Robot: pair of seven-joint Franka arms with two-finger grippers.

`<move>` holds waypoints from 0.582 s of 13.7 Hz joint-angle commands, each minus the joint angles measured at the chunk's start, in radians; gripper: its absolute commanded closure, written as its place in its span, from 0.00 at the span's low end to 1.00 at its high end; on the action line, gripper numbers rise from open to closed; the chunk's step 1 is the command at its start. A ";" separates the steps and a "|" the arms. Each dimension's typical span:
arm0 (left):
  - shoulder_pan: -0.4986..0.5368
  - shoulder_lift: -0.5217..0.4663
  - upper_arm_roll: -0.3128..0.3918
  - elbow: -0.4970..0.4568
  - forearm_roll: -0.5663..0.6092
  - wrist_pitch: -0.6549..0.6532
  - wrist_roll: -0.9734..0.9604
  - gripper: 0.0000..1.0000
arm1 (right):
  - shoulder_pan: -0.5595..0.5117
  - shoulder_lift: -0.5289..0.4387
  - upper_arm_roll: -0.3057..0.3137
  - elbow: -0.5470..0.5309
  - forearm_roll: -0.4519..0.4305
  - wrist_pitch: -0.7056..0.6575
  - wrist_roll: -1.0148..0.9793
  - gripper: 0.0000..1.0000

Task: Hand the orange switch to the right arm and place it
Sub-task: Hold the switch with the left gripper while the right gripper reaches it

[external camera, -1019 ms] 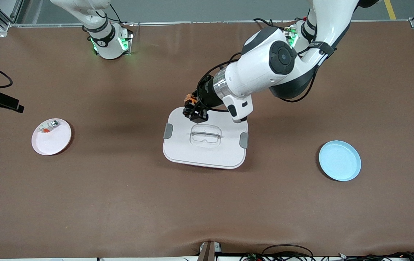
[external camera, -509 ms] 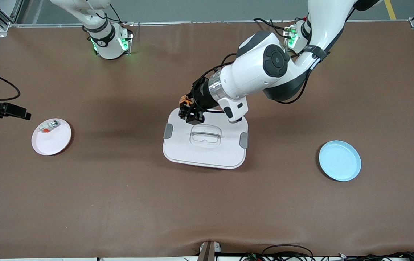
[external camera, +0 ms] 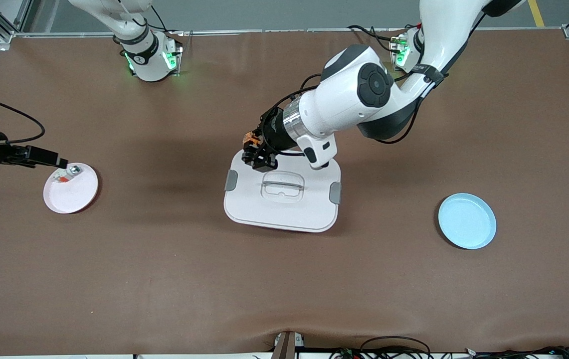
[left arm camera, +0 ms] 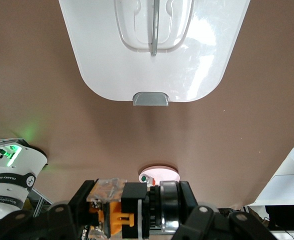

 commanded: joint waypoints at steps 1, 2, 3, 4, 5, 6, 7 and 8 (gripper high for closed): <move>-0.019 0.017 0.009 0.028 -0.007 0.007 -0.012 1.00 | -0.002 -0.008 0.000 -0.041 0.208 0.007 0.021 0.00; -0.019 0.017 0.009 0.028 -0.007 0.016 -0.009 1.00 | 0.001 -0.011 0.000 -0.055 0.275 0.016 0.021 0.00; -0.019 0.019 0.009 0.028 -0.007 0.032 -0.007 1.00 | 0.007 -0.025 0.002 -0.073 0.310 0.031 0.021 0.00; -0.029 0.020 0.009 0.028 -0.005 0.046 -0.006 1.00 | 0.024 -0.048 0.003 -0.093 0.327 0.043 0.021 0.00; -0.033 0.020 0.019 0.028 -0.005 0.049 -0.006 1.00 | 0.042 -0.078 0.003 -0.118 0.350 0.059 0.019 0.00; -0.049 0.019 0.038 0.028 -0.005 0.049 -0.006 1.00 | 0.051 -0.106 0.003 -0.157 0.384 0.074 0.004 0.00; -0.054 0.017 0.047 0.028 -0.007 0.049 -0.006 1.00 | 0.064 -0.135 0.003 -0.194 0.421 0.105 -0.005 0.00; -0.057 0.017 0.047 0.028 -0.007 0.049 -0.006 1.00 | 0.088 -0.160 0.003 -0.224 0.445 0.135 -0.008 0.00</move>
